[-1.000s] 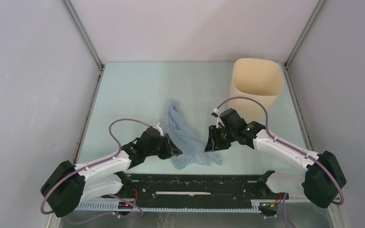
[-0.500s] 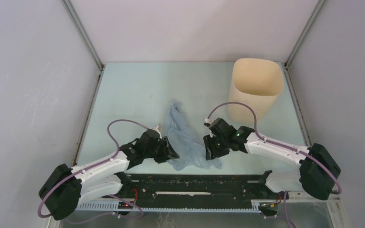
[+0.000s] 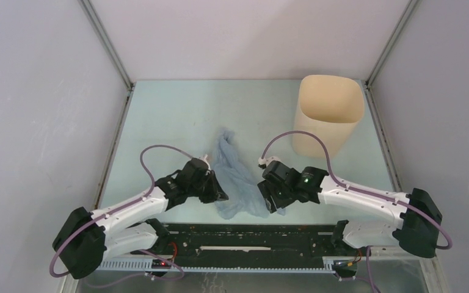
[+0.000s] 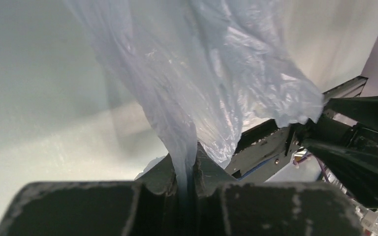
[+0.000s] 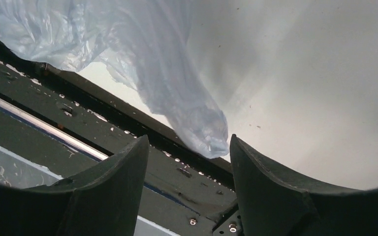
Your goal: Put the trash bags into the trash bin
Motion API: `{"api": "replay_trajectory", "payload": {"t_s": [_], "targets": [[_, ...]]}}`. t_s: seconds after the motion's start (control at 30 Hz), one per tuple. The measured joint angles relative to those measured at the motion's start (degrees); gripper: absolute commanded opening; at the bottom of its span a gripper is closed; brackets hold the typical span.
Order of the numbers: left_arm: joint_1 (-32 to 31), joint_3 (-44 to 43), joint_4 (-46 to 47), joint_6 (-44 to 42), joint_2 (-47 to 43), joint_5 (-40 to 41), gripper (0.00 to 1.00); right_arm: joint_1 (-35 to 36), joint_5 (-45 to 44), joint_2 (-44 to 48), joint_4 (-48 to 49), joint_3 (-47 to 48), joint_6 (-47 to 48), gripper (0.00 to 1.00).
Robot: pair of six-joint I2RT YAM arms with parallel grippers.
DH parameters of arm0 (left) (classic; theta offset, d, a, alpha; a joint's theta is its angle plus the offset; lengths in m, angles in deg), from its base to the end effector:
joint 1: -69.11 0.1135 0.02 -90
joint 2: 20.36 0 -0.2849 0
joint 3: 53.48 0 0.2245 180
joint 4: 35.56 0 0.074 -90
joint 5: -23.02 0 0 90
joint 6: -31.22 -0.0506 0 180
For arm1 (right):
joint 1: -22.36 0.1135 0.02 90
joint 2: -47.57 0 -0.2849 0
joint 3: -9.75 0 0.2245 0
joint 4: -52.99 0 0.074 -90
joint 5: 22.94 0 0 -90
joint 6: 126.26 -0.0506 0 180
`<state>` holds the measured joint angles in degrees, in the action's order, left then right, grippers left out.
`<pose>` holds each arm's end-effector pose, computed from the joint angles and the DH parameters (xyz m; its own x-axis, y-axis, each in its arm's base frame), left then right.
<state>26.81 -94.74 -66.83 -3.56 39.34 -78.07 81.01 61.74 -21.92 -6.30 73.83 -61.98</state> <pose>0.1186 -0.1211 0.1941 -0.9398 -0.2346 -0.2484 -0.0342 0.7879 -0.6148 0.1064 0.1657 0.2467 -0.7838 -0.4561 -0.4214 -0.5434 0.8323 0.1099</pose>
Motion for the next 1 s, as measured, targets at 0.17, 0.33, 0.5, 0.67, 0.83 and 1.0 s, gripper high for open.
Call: {"api": "replay_trajectory", "payload": {"t_s": [0.17,0.33,0.5,0.67,0.83,1.0], "targets": [[2.1,-4.5,-2.2,-2.8,0.4,0.1,0.00,2.5,-2.3,-2.8,-1.2,1.5,-0.1,0.70],[2.6,-6.2,-3.5,-3.8,1.3,-0.1,0.00,4.9,-4.4,-10.1,-1.8,4.3,1.0,0.69],[2.9,-6.2,-5.9,-4.9,1.1,0.0,0.00,5.9,-7.8,-17.9,-1.8,6.5,2.4,0.61],[4.0,-6.2,-8.1,-6.3,0.0,0.2,0.00,6.6,-10.7,-23.4,-1.6,7.5,3.6,0.44],[6.4,-7.0,-12.3,-7.3,-1.0,2.6,0.00,7.4,-11.1,-23.9,-2.8,9.2,4.5,0.25],[9.2,-13.6,-18.5,-8.8,0.5,7.6,0.00,6.8,-11.4,-24.0,-5.0,19.3,5.2,0.08]]}}
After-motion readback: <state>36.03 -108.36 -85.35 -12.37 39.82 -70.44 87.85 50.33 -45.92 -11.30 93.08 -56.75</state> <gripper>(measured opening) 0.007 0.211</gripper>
